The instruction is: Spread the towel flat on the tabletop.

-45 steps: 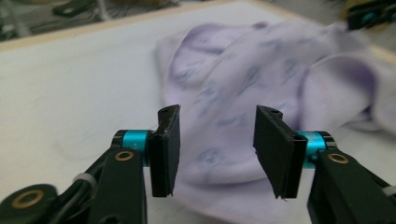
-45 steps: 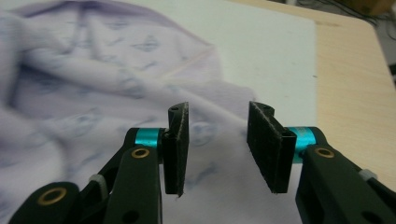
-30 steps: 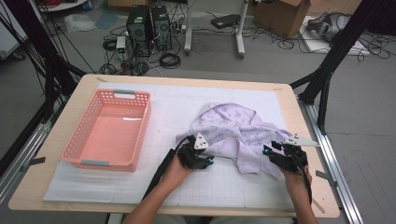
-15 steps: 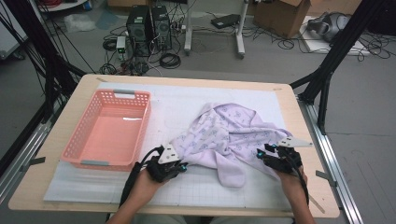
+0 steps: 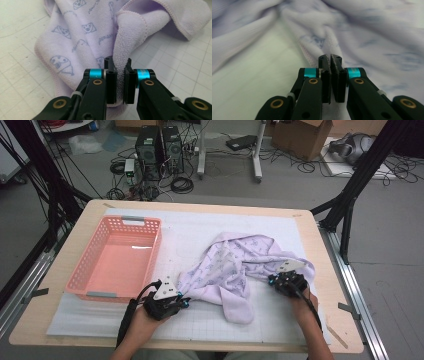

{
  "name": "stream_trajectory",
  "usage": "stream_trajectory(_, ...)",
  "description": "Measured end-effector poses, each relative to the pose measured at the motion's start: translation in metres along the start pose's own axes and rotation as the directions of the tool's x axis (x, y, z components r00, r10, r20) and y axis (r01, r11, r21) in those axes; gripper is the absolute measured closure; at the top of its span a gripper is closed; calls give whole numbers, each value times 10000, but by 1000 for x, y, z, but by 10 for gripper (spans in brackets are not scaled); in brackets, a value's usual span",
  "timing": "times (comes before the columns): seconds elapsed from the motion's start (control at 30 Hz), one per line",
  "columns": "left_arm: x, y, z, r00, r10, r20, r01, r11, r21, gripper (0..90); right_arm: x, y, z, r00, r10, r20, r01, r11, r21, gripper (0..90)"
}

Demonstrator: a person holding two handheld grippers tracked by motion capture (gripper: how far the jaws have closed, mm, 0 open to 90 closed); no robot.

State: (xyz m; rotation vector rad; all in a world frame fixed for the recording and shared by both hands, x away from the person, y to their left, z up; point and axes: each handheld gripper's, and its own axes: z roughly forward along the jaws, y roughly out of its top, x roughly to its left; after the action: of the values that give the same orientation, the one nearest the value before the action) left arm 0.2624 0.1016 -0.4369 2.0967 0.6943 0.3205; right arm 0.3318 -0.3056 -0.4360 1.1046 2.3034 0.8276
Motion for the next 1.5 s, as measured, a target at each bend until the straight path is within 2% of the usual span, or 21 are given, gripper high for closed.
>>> stream_trajectory(0.1,-2,1,5,9999,-5,103,5,10000,-20,839,-26,5,6,9914,731,1087,-735,9973,-3,871)
stream_trajectory(0.2,-4,2,9,10000,-44,80,45,9999,-114,836,-48,10,8,9481,1734,2665,-1734,9846,-236,871)
stream_trajectory(0.3,-3,3,11,10000,-19,43,20,9999,-149,835,-57,9,7,9080,2654,3242,-2609,9636,-583,851)
stream_trajectory(0.33,-3,3,11,10000,-64,33,64,9999,-155,834,-56,10,6,9077,2865,3066,-2817,9576,-607,814)
stream_trajectory(0.4,-2,2,11,9999,-137,43,138,9997,-177,831,-48,11,3,9220,2894,2572,-2766,9572,-855,642)
stream_trajectory(0.5,-3,2,10,9997,-235,6,235,9995,-207,805,-27,11,-12,9502,2611,1702,-2334,9580,-1666,617)
stream_trajectory(0.63,-4,6,7,9984,-551,-93,545,9969,-576,611,16,8,-21,9858,1636,389,-1551,9740,-1650,603)
stream_trajectory(0.7,-7,10,5,9978,-626,-205,605,9940,-911,536,36,6,-17,9904,1304,-449,-1360,9774,-1618,583)
stream_trajectory(0.77,-8,13,1,9976,-576,-376,525,9910,-1230,493,52,7,-9,9810,1319,-1423,-1526,9774,-1461,552)
stream_trajectory(0.8,-9,15,-1,9975,-506,-488,437,9900,-1338,482,60,8,-4,9783,1297,-1617,-1502,9811,-1219,543)
stream_trajectory(0.83,-9,16,-3,9973,-469,-574,381,9885,-1461,477,68,10,1,9806,1131,-1601,-1292,9872,-939,546)
stream_trajectory(0.9,-8,16,-6,9956,-548,-758,414,9848,-1686,474,79,12,9,9936,337,-1074,-398,9977,-549,606)
stream_trajectory(0.97,-5,15,-9,9942,-585,-902,421,9838,-1741,474,78,15,7,9916,-121,-1291,68,9991,-408,823)
stream_trajectory(1.03,-3,14,-10,9933,-727,-897,558,9824,-1780,472,76,15,3,9933,-858,-776,851,9963,-124,845)
stream_trajectory(1.07,-3,13,-11,9929,-781,-899,606,9812,-1830,468,71,13,1,9943,-937,-507,937,9956,-20,847)
stream_trajectory(1.13,-3,13,-12,9929,-715,-952,526,9807,-1883,467,54,6,-4,9968,-765,242,759,9968,239,847)
stream_trajectory(1.2,-2,12,-14,9919,-760,-1013,553,9795,-1935,465,29,-4,-11,9954,-155,947,131,9996,261,847)
stream_trajectory(1.27,0,12,-14,9909,-855,-1041,638,9784,-1964,460,8,-16,-21,9806,209,1951,-300,9986,438,847)
stream_trajectory(1.33,1,13,-12,9899,-959,-1041,740,9776,-1968,457,-11,-29,-29,9625,684,2626,-816,9959,396,846)
stream_trajectory(1.4,2,14,-9,9894,-1060,-991,852,9771,-1952,455,-22,-39,-36,9537,1376,2673,-1470,9890,152,831)
stream_trajectory(1.5,4,19,1,9891,-1262,-757,1108,9773,-1805,449,-24,-44,-41,9593,1858,2126,-1803,9826,-454,699)
